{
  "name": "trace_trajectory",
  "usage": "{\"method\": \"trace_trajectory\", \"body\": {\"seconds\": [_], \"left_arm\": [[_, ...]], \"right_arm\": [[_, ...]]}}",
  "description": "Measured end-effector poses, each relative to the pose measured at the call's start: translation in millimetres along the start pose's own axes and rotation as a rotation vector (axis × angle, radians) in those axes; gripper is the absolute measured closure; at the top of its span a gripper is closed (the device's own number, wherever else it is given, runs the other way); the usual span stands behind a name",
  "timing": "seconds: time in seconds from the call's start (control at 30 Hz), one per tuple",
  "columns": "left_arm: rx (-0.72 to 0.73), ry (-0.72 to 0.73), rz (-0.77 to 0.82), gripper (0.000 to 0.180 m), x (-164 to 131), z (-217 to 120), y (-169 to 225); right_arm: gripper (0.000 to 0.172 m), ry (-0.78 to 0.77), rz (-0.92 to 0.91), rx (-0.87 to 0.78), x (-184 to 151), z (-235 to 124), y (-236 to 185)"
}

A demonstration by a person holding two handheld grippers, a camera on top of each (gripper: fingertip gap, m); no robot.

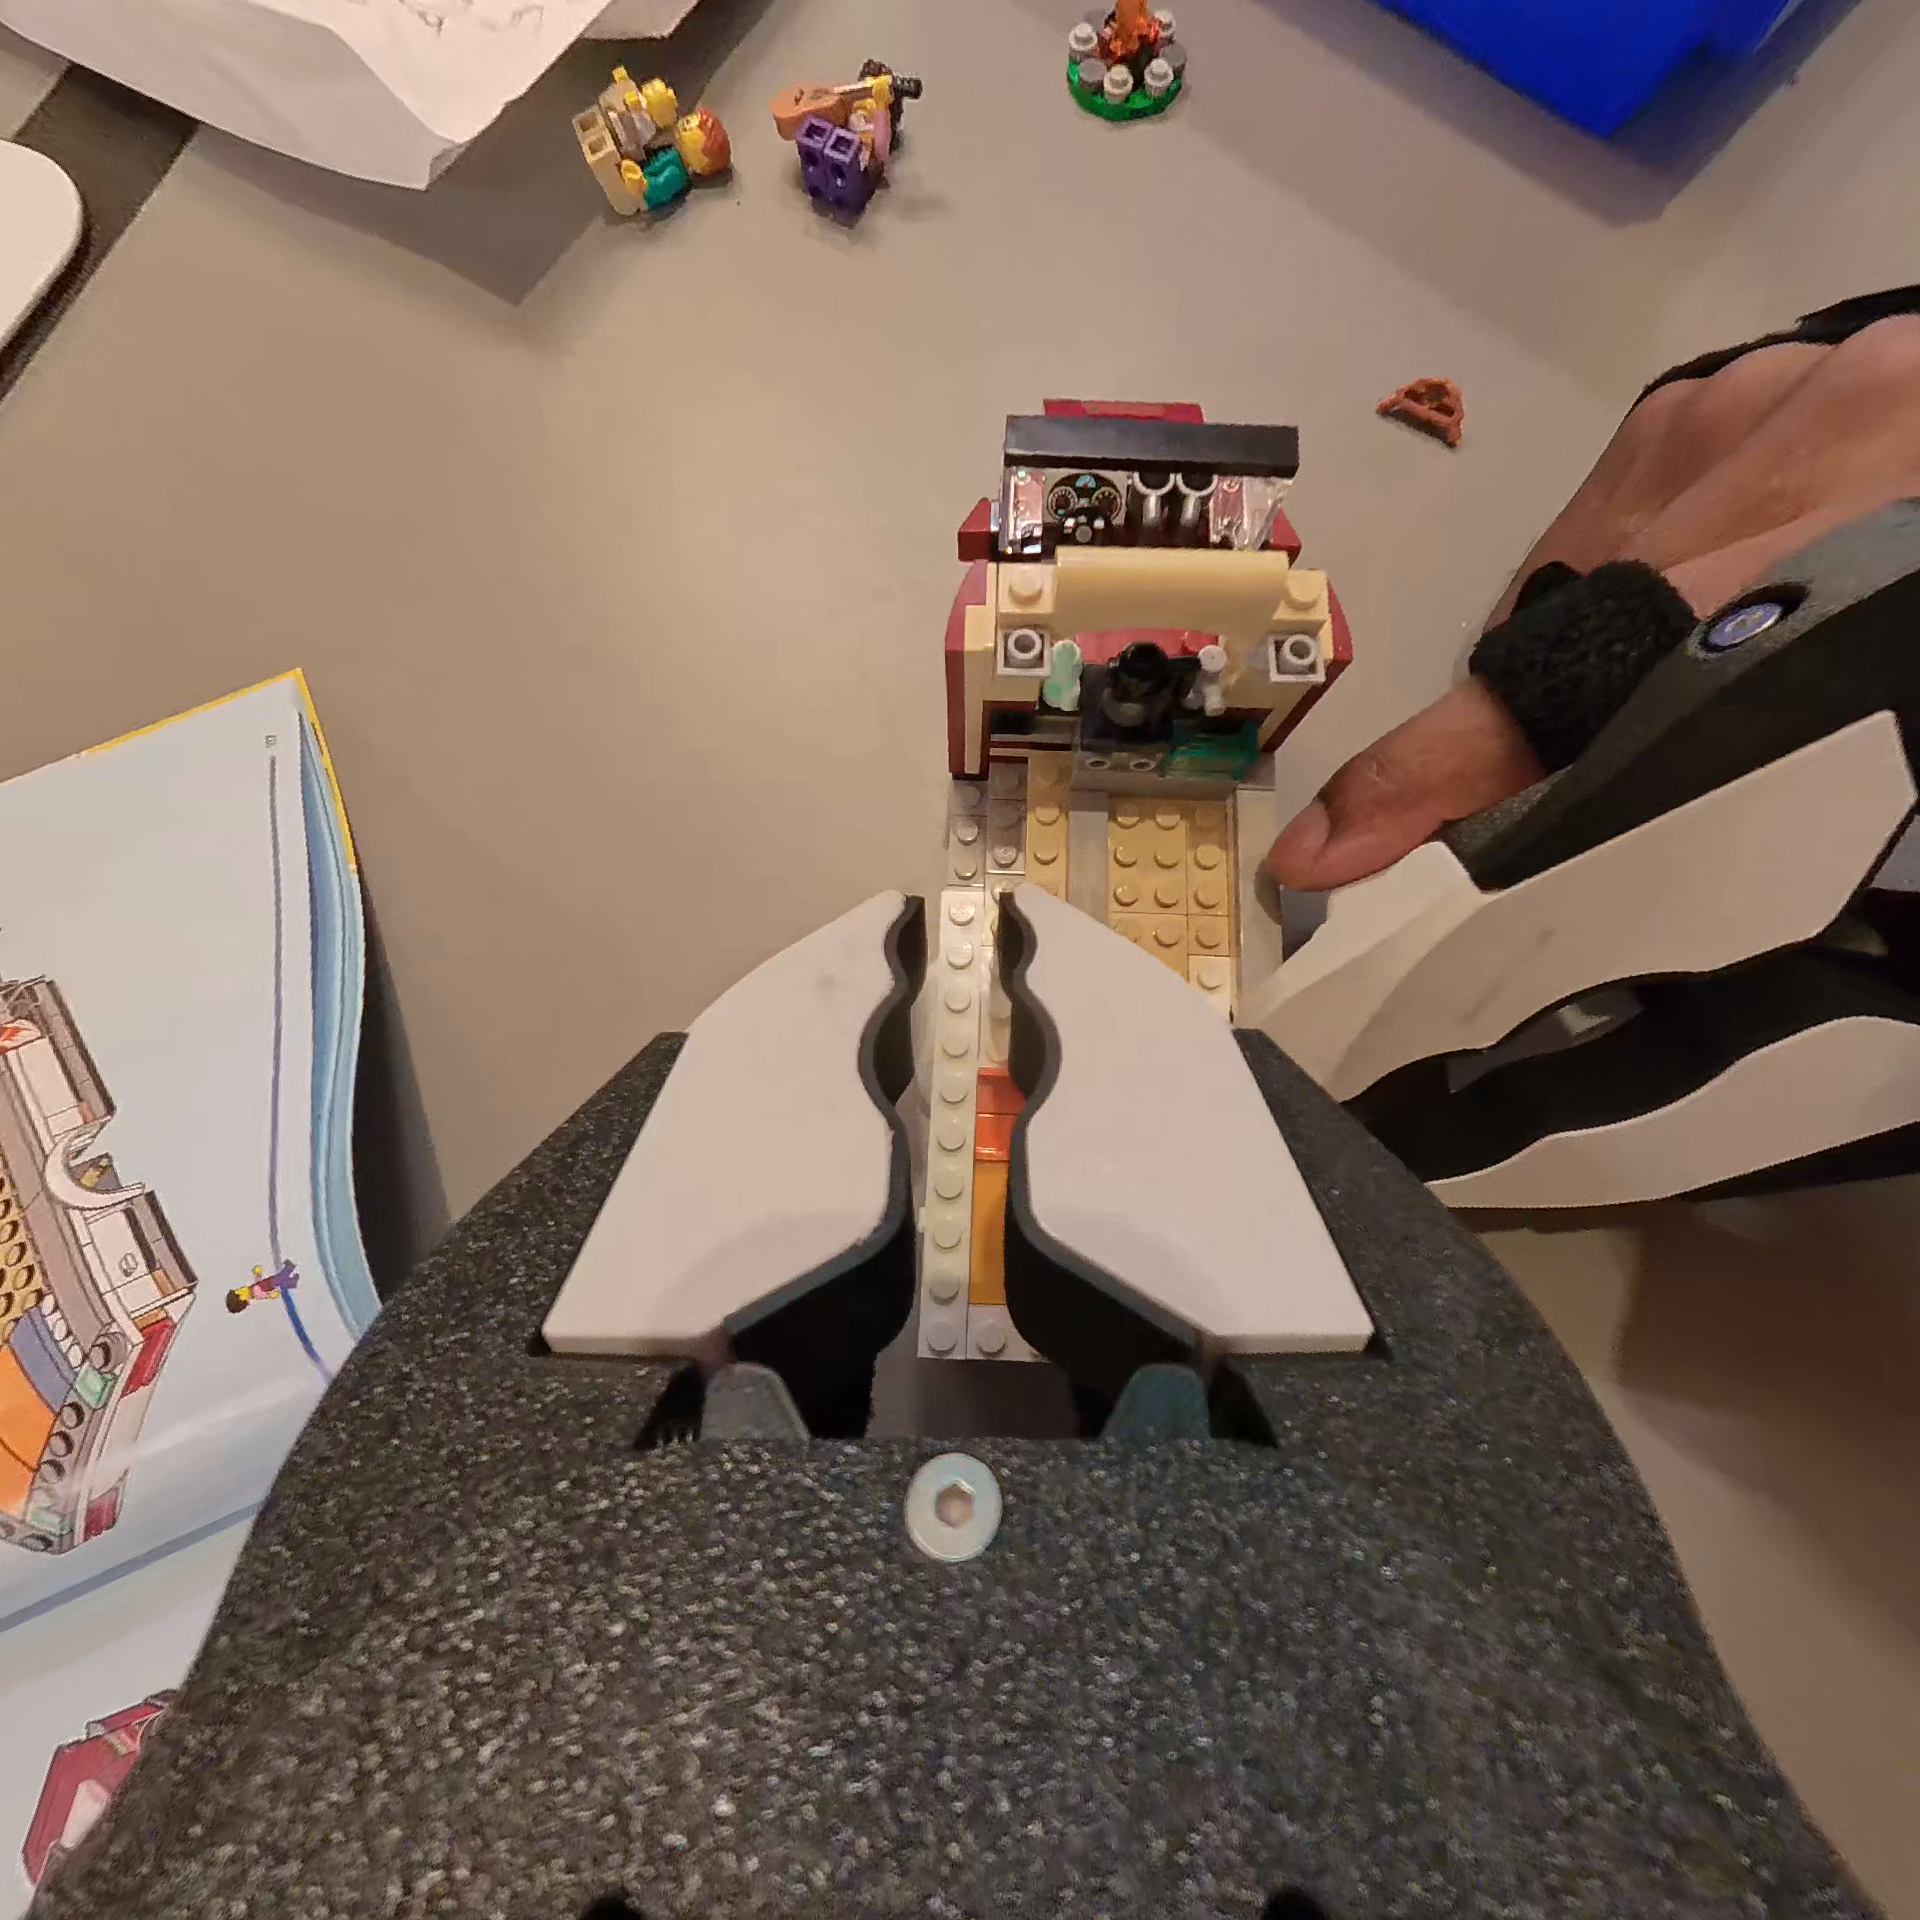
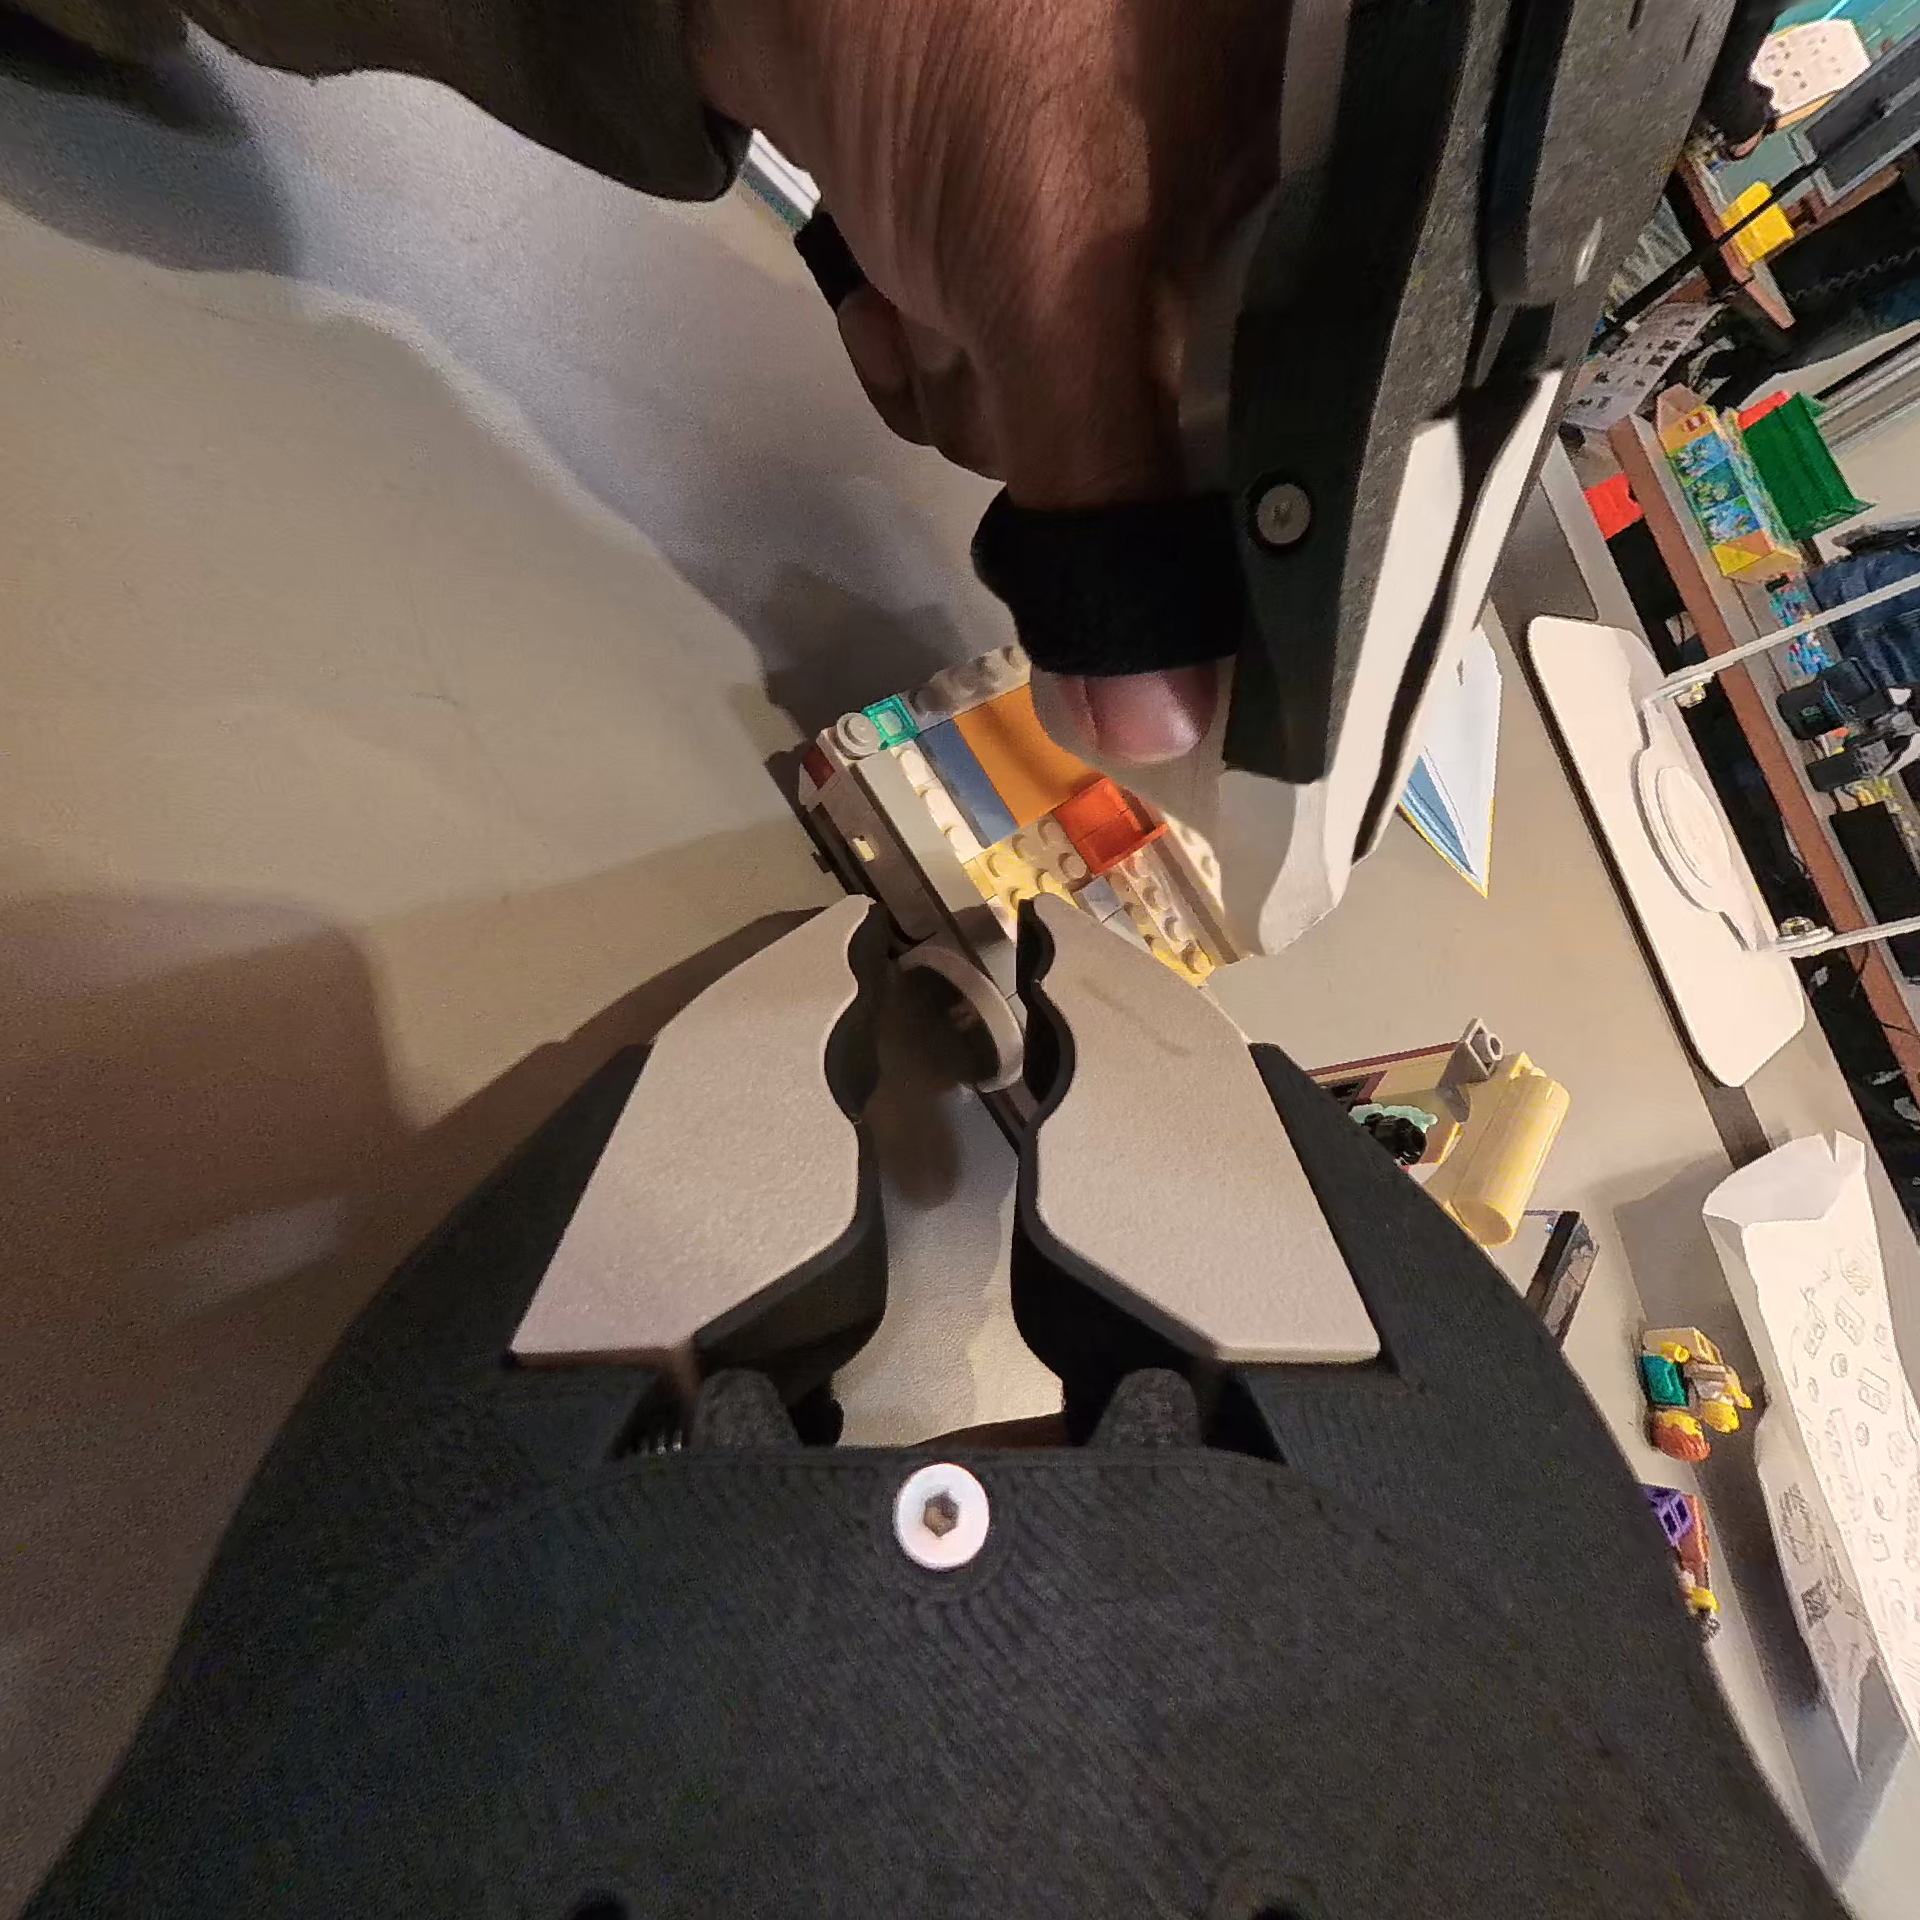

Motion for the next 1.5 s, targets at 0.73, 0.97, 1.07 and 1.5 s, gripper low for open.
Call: {"method": "trace_trajectory", "body": {"seconds": [0.73,0.97,1.07,1.5], "left_arm": [[0.138,-0.042,0.191,0.173,-1.7,4.7,4.8],[0.173,-0.049,0.262,0.174,-2.2,4.4,6.3],[0.203,-0.055,0.319,0.174,-2.4,4.4,6.9],[0.056,-0.021,0.050,0.167,-2.1,3.5,0.1]], "right_arm": [[0.149,0.001,-0.003,0.002,0.5,0.3,1.0],[0.149,0.002,-0.005,0.001,0.6,0.4,1.1],[0.149,0.002,-0.005,0.000,0.7,0.4,1.2],[0.150,0.004,-0.010,0.002,0.8,0.2,0.7]]}}
Point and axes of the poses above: each gripper's, where its closed fingertips meet, z out along the fingers, x out of its top, y = z × x across the jaws, the point moved 4 cm from there along -z, back along the fingers, and after that the axes turned 12 degrees about -z, right-handed, at the moved point
